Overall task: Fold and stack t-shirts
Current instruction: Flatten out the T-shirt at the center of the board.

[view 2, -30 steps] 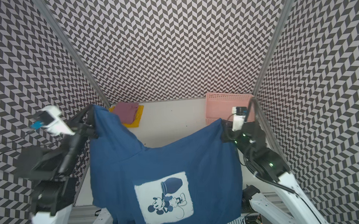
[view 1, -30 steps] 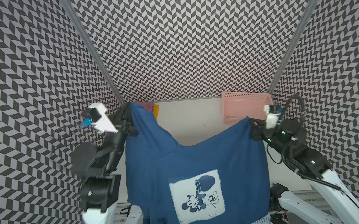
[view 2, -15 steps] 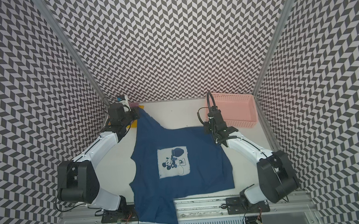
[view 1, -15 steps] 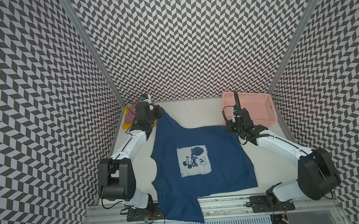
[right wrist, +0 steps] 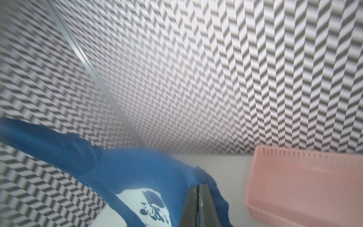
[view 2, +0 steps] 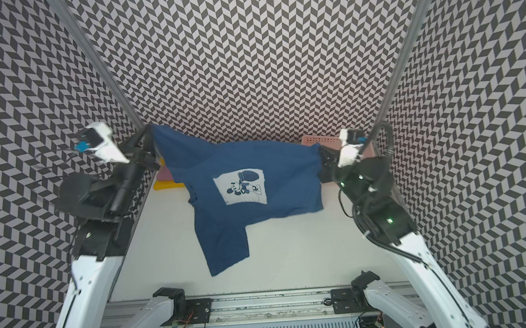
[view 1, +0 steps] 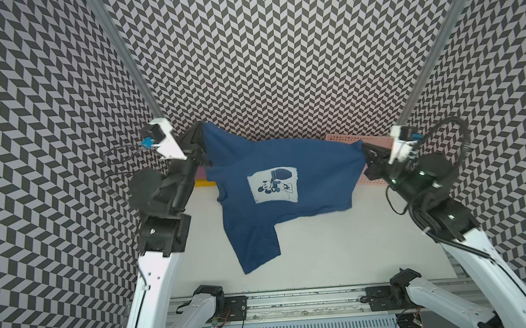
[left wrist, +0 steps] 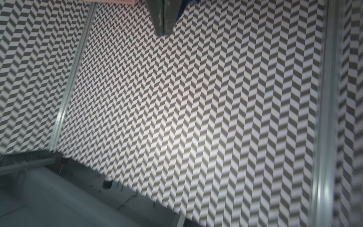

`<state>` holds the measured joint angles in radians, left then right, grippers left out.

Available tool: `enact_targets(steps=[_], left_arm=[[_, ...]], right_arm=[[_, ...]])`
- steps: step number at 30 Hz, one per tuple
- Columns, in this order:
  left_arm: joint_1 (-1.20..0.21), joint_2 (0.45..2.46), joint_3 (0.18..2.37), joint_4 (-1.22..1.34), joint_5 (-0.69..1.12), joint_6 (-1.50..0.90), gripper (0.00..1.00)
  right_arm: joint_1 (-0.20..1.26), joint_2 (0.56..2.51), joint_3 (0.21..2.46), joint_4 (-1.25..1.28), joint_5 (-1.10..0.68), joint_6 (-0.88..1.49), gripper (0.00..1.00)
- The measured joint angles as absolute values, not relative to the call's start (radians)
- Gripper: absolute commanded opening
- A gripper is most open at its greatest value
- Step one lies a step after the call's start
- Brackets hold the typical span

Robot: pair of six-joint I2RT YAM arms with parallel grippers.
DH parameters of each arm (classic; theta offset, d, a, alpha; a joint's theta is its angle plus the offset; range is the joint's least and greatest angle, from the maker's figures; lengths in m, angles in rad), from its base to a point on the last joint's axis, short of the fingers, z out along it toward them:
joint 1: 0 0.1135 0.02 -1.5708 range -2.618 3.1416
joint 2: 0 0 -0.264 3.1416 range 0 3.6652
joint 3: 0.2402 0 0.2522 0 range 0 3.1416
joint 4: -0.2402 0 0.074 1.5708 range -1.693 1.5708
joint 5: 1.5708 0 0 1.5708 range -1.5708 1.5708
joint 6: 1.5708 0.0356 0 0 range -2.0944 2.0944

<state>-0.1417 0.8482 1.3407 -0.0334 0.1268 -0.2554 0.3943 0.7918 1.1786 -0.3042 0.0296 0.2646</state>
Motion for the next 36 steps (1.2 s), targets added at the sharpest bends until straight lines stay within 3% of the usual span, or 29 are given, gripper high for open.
enact_targets(steps=[8, 14, 19, 24, 29, 33, 36], left_arm=[[-0.155, 0.617, 1.702, -0.244, 0.129, -0.163, 0.0], [-0.206, 0.636, 1.953, -0.367, 0.13, -0.111, 0.0], [-0.234, 0.665, 1.988, -0.419, 0.13, -0.086, 0.0], [-0.236, 0.67, 1.769, -0.379, 0.095, -0.056, 0.0], [-0.236, 0.723, 1.317, -0.209, 0.012, -0.058, 0.0], [-0.223, 0.938, 1.039, -0.075, -0.041, -0.084, 0.0], [-0.134, 1.146, 0.942, -0.016, 0.021, -0.145, 0.0]], right_arm=[[0.394, 0.503, 1.465, -0.553, 0.093, 0.227, 0.0], [0.394, 0.503, 1.643, -0.725, 0.158, 0.2, 0.0], [0.394, 0.517, 1.647, -0.823, 0.209, 0.193, 0.0], [0.394, 0.523, 1.461, -0.833, 0.236, 0.206, 0.0], [0.394, 0.615, 1.153, -0.732, 0.2, 0.248, 0.0], [0.394, 0.825, 0.953, -0.586, 0.121, 0.284, 0.0], [0.394, 1.014, 0.864, -0.474, 0.075, 0.303, 0.0]])
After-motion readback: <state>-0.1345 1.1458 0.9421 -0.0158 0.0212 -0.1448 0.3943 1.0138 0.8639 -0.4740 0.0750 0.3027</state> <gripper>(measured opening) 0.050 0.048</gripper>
